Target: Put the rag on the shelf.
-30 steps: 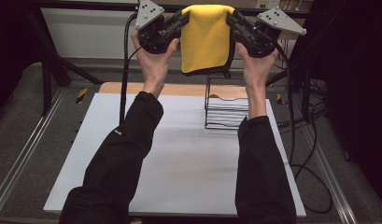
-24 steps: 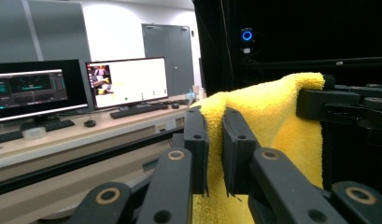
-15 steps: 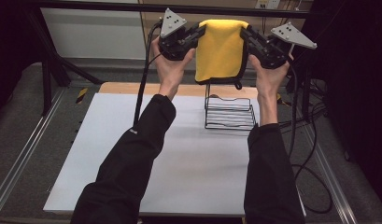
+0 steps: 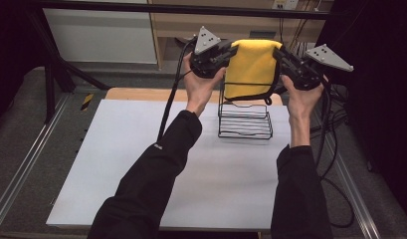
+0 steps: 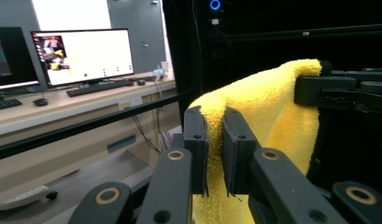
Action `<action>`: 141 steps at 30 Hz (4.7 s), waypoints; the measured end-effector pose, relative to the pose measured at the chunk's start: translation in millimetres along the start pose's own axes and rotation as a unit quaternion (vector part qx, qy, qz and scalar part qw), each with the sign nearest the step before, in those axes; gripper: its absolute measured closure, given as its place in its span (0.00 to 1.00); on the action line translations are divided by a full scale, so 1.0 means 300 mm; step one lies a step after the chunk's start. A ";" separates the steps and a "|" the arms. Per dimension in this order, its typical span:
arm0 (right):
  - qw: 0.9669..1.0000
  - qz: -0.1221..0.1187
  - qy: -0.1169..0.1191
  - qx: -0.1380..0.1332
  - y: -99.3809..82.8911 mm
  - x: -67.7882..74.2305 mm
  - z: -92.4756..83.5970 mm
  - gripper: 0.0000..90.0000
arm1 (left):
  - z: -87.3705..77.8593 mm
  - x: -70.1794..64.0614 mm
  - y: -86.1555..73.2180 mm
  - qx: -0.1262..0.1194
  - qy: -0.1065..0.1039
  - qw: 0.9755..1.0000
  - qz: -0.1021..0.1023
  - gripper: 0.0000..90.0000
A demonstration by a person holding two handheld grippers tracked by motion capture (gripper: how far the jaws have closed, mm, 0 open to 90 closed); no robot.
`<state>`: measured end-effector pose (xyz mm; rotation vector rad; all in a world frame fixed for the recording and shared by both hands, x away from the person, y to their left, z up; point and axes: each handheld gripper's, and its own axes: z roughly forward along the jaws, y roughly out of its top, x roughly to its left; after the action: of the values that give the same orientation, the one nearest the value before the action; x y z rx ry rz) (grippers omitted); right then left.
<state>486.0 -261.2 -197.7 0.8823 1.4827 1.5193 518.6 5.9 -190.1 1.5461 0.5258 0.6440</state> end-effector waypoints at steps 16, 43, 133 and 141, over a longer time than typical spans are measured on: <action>1.000 0.015 -0.001 0.023 -0.076 -0.027 -0.064 0.84 | 0.009 -0.039 -0.053 0.030 -0.035 0.999 -0.002 0.90; 0.996 0.030 0.031 0.081 -0.172 0.007 -0.166 0.82 | -0.066 -0.113 -0.123 0.129 -0.074 0.989 -0.010 0.86; 0.986 0.054 0.024 0.156 -0.230 0.053 -0.216 0.42 | -0.146 -0.092 -0.263 0.230 -0.071 0.970 -0.038 0.36; 0.984 0.062 0.038 0.161 -0.225 0.078 -0.248 0.18 | -0.230 -0.073 -0.306 0.247 -0.067 0.966 -0.034 0.22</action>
<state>414.4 -273.3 -270.9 1.1337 1.7914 1.4354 460.1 49.0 -281.7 2.0135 0.6658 0.3628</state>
